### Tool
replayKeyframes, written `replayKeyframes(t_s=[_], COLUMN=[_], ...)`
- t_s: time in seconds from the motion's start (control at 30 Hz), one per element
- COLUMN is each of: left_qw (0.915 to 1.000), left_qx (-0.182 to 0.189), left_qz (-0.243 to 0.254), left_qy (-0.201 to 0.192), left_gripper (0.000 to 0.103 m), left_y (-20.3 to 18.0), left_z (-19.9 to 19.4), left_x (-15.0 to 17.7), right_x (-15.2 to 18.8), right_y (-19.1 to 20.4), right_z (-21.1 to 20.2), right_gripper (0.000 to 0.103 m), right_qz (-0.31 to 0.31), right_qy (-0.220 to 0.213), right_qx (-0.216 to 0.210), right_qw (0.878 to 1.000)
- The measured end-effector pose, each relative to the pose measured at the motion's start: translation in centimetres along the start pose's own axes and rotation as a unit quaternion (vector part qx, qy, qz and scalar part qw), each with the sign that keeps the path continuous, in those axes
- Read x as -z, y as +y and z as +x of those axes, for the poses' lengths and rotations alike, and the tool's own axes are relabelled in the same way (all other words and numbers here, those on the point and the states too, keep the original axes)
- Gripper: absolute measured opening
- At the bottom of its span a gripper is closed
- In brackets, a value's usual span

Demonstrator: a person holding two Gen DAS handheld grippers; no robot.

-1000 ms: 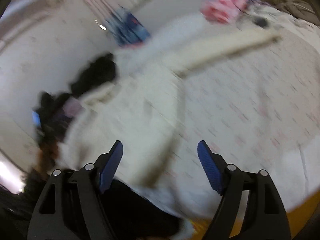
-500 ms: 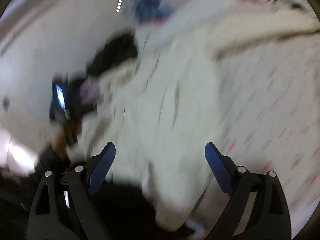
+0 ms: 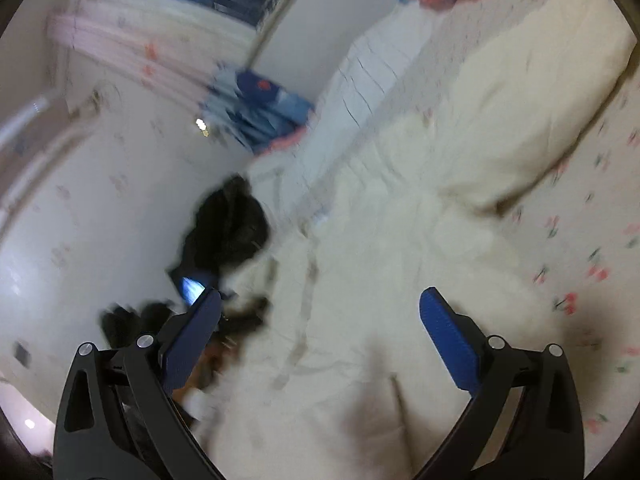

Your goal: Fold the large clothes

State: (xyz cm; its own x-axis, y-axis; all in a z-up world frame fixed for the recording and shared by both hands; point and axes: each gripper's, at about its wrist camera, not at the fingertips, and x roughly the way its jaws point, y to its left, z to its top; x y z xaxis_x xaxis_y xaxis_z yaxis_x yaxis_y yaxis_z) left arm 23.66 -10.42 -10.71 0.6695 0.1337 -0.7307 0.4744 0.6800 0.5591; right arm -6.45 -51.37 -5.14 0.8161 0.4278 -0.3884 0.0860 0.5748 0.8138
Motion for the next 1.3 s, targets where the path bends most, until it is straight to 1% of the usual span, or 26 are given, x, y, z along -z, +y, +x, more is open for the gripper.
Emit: replayKeyframes(t_s=[0.03,0.07,0.1,0.13,0.2,0.27,0.33,0.4,0.43,0.5,0.57,0.63,0.7,0.73,0.8,0.83,0.87,0.9,0.97,1.0,1.03,1.07,1.1,1.2,1.27,1.3], left_qw=[0.9996,0.9987,0.9980,0.9976,0.9952,0.9869,0.9711,0.9385,0.9240,0.8839,0.8661,0.8595,0.8545,0.8518,0.8510,0.8531,0.8572,0.8618,0.8757,0.8824,0.8858,0.8878,0.8872,0.8715,0.8602,0.8581], left_qx=[0.004,0.017,0.019,0.003,-0.020,-0.047,-0.072,-0.104,-0.118,-0.148,-0.165,-0.170,-0.158,-0.153,-0.142,-0.132,-0.117,-0.106,-0.051,0.004,0.040,0.059,0.089,0.172,0.211,0.220], left_qz=[-0.026,-0.044,-0.057,-0.067,-0.096,-0.151,-0.220,-0.320,-0.354,-0.434,-0.467,-0.480,-0.493,-0.498,-0.499,-0.496,-0.488,-0.479,-0.456,-0.441,-0.434,-0.430,-0.428,-0.439,-0.440,-0.438], left_qy=[0.013,0.018,0.019,0.014,-0.004,-0.033,-0.057,-0.078,-0.084,-0.091,-0.067,-0.041,-0.040,-0.053,-0.082,-0.094,-0.116,-0.130,-0.150,-0.163,-0.160,-0.153,-0.147,-0.136,-0.147,-0.152], left_gripper=[0.050,0.033,0.029,0.018,0.017,0.016,0.016,0.016,0.015,0.015,0.016,0.017,0.017,0.018,0.036,0.062,0.084,0.086,0.088,0.089,0.092,0.092,0.092,0.092,0.092,0.092], left_y=[1.2,2.1,3.0,4.4,7.3,12.2,18.1,26.2,28.8,35.1,38.5,40.8,41.4,41.0,39.3,38.3,36.2,34.3,29.9,27.4,24.9,23.0,20.4,13.7,8.8,6.9], left_z=[0.9,1.4,1.4,1.0,-0.9,-4.0,-7.1,-10.6,-11.8,-14.8,-15.8,-16.1,-16.7,-17.6,-19.6,-19.7,-20.8,-21.5,-21.9,-21.4,-20.4,-19.6,-18.5,-16.4,-16.0,-16.2], left_x=[-0.1,-0.1,-0.1,-0.4,-0.9,-1.2,-0.8,1.0,1.9,5.1,7.8,10.6,12.5,13.3,14.1,14.0,13.9,13.8,13.2,12.7,12.2,11.7,11.3,10.6,9.8,9.5], right_x=[0.8,1.6,2.1,2.1,2.5,2.5,2.4,2.8,2.9,2.7,2.7,2.4,2.3,2.3,2.3,2.2,2.3,2.3,2.2,2.0,1.7,1.5,1.2,-0.1,-1.8,-3.0], right_y=[-0.8,-1.5,-1.6,-1.5,-1.5,-1.9,-2.0,-2.2,-2.3,-2.4,-2.4,-2.2,-2.2,-2.2,-2.2,-2.1,-2.1,-2.1,-2.2,-2.1,-1.9,-1.6,-1.3,-1.0,-2.1,-3.4], right_z=[1.7,2.6,2.8,3.0,3.1,3.1,2.7,2.8,2.7,2.4,2.2,2.3,2.3,2.3,2.2,2.2,2.2,2.2,2.1,2.1,1.8,0.9,-0.4,-5.6,-10.0,-12.5], right_gripper=[0.096,0.096,0.096,0.096,0.096,0.096,0.096,0.096,0.096,0.096,0.096,0.096,0.096,0.096,0.096,0.096,0.096,0.096,0.096,0.096,0.096,0.096,0.096,0.096,0.096,0.096], right_qz=[-0.002,-0.007,-0.015,-0.016,-0.014,-0.010,-0.009,-0.009,-0.010,-0.010,-0.010,-0.009,-0.009,-0.010,-0.010,-0.011,-0.011,-0.010,-0.007,-0.004,0.000,0.009,0.014,0.005,0.000,0.002], right_qy=[0.011,0.022,0.022,0.020,0.018,0.015,0.013,0.013,0.013,0.014,0.014,0.014,0.015,0.015,0.016,0.017,0.018,0.018,0.020,0.023,0.024,0.018,0.005,-0.049,-0.082,-0.099], right_qx=[0.016,0.031,0.035,0.033,0.028,0.022,0.019,0.018,0.019,0.020,0.021,0.021,0.022,0.022,0.025,0.026,0.028,0.028,0.029,0.031,0.035,0.033,0.019,0.005,0.025,0.047], right_qw=[1.000,0.999,0.999,0.999,0.999,1.000,1.000,1.000,1.000,1.000,1.000,1.000,1.000,1.000,1.000,0.999,0.999,0.999,0.999,0.999,0.999,0.999,1.000,0.999,0.996,0.994])
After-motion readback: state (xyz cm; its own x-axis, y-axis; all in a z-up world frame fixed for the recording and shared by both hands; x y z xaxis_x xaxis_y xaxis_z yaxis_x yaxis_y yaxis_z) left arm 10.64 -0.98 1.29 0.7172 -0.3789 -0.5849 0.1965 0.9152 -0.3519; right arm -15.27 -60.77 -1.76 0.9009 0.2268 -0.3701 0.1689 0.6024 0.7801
